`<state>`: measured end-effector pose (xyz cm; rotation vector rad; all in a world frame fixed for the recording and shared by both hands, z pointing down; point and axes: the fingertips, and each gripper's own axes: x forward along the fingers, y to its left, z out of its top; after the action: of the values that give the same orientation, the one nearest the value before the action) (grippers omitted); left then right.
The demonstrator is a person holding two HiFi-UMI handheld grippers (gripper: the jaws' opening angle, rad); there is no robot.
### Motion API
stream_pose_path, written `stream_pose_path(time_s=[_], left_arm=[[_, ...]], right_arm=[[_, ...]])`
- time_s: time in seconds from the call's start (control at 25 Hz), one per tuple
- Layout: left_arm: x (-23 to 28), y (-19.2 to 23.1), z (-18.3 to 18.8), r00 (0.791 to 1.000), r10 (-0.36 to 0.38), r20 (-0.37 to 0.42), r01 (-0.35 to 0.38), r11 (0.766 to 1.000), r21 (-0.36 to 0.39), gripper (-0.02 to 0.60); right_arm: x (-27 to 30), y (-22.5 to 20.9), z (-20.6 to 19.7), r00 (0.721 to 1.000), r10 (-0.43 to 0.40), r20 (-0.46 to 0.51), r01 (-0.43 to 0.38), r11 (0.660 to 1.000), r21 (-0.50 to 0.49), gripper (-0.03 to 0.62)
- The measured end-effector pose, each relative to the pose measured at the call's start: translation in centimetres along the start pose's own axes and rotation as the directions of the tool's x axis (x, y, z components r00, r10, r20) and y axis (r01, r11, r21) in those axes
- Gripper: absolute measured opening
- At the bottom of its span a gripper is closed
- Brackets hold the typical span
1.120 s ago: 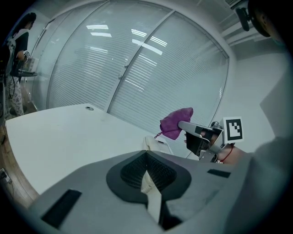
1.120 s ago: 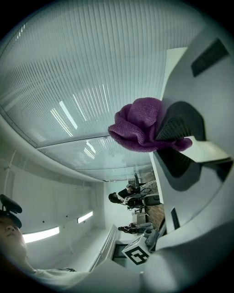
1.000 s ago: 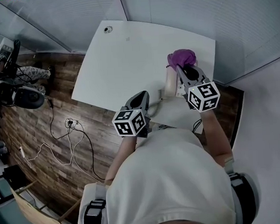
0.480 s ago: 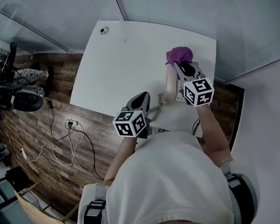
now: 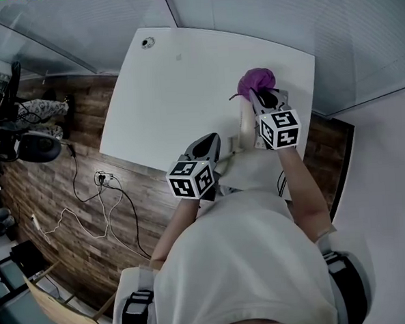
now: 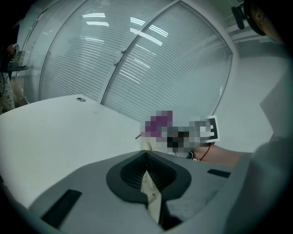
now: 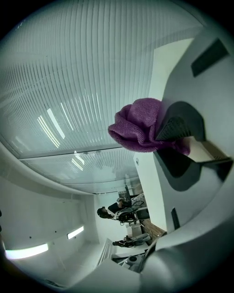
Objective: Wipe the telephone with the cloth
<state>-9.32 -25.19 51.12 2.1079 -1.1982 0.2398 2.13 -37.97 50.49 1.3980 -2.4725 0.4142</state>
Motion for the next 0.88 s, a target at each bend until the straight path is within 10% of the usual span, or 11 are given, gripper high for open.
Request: stream_pose_path(time_s=[0.88], left_arm=[[-0.3, -0.3, -1.6, 1.0, 0.0, -0.013, 0.0, 1.0, -0.01, 0.021]], right_arm=[[-0.8, 1.0, -2.7, 1.0, 0.003, -0.031, -0.002, 1.0, 0.009, 0.046]])
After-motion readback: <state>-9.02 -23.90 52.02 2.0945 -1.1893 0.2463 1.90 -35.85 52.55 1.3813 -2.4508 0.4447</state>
